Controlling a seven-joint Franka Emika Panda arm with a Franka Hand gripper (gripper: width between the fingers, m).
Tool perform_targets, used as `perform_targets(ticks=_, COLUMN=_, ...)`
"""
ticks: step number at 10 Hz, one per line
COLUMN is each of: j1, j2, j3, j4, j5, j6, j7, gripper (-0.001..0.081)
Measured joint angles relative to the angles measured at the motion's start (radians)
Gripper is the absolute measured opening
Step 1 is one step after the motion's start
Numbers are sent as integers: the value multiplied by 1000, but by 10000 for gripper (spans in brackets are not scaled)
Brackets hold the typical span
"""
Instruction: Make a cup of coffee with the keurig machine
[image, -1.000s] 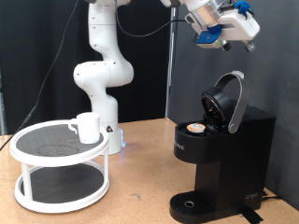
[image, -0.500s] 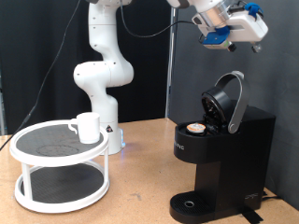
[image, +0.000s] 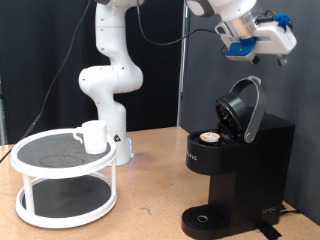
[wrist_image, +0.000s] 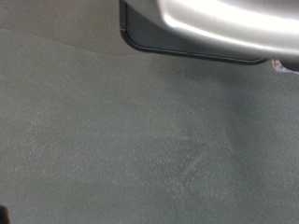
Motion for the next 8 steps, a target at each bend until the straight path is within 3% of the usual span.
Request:
perform_targets(ticks=3, j1=0, j2=3, j3=1, j4=-4, j5=-3, j6=-1, j7=0, gripper=735)
perform_targets(ticks=4, j1=-1, j2=3, j3=1, j4=-6, j5=-3, j6=-6, j7=0, gripper=630)
perform_targets(ticks=5, j1=-1, j2=3, j3=1, j4=-7, j5=-4, j6=-10, j7=0, gripper=630)
perform_targets(ticks=7, j1=-3, j2=3, j3=0, j4=-9, j5=-4, j6=-21, j7=0, gripper=347)
perform_targets(ticks=8, j1=-4, j2=3, j3=0, j4=-10, j5=-5, j6=-26, j7=0, gripper=347)
